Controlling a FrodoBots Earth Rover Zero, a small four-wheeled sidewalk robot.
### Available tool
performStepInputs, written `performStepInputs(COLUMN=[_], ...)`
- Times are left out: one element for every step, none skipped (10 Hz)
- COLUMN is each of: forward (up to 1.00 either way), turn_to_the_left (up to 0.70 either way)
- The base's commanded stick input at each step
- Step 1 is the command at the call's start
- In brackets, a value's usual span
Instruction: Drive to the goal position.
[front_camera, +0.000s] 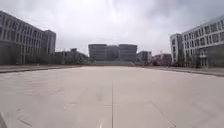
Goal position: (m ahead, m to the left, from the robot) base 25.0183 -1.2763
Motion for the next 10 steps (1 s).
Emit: performStepInputs(forward=[1.0,1.0,1.0,1.0,1.0,1.0,1.0,1.0,1.0,1.0], turn_to_the_left=[0.0,0.0,0.0,0.0,0.0,0.0,0.0,0.0,0.0,0.0])
